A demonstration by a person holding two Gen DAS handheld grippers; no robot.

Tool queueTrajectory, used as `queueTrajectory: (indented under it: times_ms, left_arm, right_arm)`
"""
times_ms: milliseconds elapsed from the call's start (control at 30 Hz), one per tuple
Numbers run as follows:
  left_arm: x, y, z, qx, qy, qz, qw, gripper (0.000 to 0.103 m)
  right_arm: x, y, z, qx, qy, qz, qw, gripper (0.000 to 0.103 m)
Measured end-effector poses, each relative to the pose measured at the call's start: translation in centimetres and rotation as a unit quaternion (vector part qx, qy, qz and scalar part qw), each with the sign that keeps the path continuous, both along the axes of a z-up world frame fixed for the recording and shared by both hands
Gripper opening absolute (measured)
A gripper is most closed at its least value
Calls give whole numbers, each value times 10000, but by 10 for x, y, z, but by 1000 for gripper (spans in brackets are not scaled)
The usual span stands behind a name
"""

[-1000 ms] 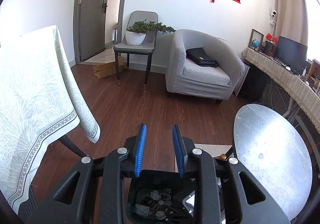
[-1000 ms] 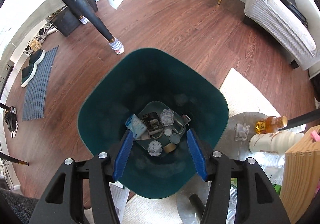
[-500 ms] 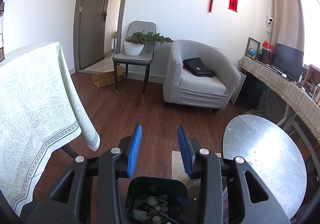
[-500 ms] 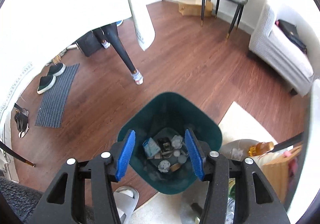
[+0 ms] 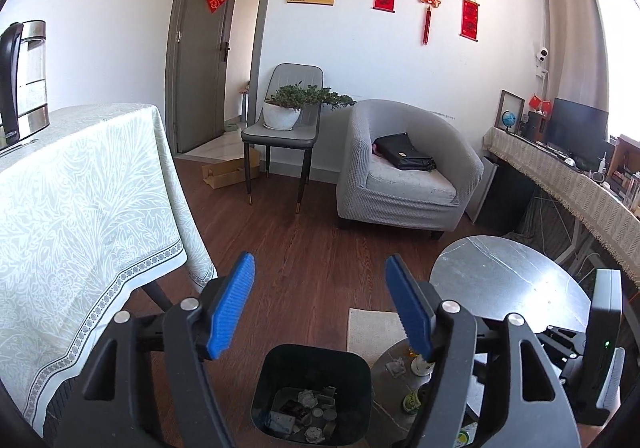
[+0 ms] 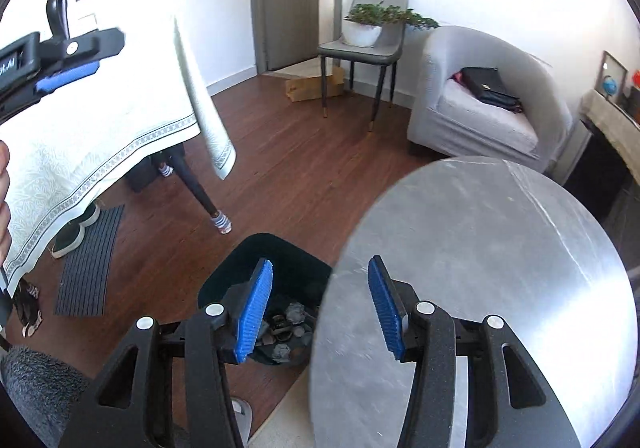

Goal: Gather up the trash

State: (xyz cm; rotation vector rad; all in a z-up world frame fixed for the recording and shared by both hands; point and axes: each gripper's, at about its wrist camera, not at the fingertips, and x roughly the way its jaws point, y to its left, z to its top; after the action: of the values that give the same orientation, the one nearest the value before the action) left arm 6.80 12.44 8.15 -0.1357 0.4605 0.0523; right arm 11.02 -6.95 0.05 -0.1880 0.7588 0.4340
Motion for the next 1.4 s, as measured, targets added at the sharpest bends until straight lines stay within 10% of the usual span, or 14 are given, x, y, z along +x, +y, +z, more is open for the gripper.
queueTrajectory:
  times_ms: [233,600,1400]
  left_arm:
    - [-55,-28,2,288,-103,-118,9995,95]
    - [-78,-73,-45,561,351,-357,9972,98]
    - [-79,-102,-88,931,733,-277,9926,99]
  right_arm:
    - [-40,-94,16,35,-301,-1001,9945,52]
    - [-109,-189,14,131,-474,-1807,9823,90]
    - [-137,-204,2,366,-642,-1373,9878,97]
